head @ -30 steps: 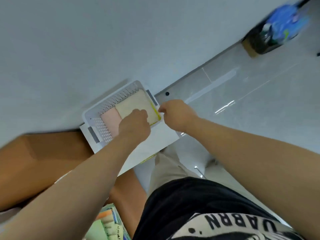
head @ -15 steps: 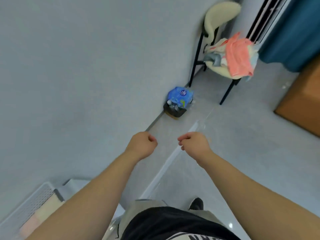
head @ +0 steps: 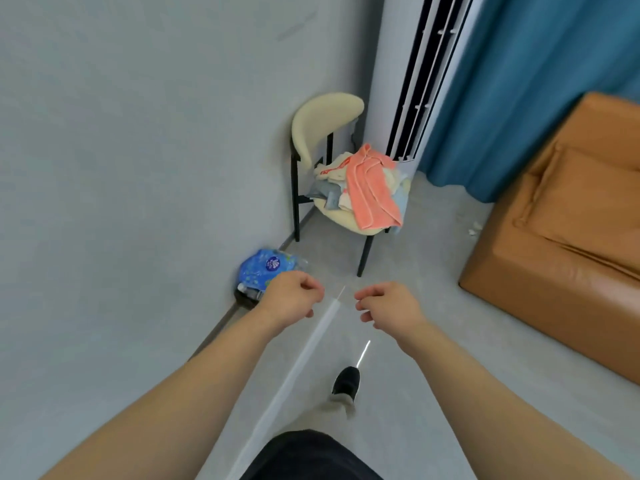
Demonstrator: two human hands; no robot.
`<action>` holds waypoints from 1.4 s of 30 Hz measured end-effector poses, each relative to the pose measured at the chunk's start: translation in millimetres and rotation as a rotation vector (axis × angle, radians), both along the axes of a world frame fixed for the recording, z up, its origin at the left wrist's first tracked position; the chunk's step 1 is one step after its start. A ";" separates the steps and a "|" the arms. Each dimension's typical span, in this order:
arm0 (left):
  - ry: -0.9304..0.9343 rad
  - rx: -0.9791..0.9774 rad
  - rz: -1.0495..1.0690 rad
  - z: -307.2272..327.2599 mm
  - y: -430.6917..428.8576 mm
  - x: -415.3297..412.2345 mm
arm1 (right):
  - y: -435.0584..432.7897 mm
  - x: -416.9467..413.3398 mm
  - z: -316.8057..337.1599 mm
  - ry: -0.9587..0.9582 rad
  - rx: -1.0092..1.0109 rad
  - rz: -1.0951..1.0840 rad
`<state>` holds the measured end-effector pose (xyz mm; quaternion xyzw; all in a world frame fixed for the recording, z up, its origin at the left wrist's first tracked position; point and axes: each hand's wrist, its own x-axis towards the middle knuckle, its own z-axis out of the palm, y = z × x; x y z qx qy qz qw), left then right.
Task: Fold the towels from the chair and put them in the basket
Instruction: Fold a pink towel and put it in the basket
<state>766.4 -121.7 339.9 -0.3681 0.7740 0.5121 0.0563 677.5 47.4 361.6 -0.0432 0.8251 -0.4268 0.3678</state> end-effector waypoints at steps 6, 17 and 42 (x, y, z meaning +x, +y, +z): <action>-0.047 0.114 0.003 -11.5 7.4 -177.4 | 15.5 -168.2 5.7 -0.014 0.099 -0.023; -0.070 0.182 0.079 -23.1 55.3 -460.7 | 46.0 -453.3 -27.6 -0.043 0.084 0.042; -0.174 0.293 0.824 -86.6 -36.3 -702.7 | -165.5 -834.1 -80.6 0.088 0.303 0.932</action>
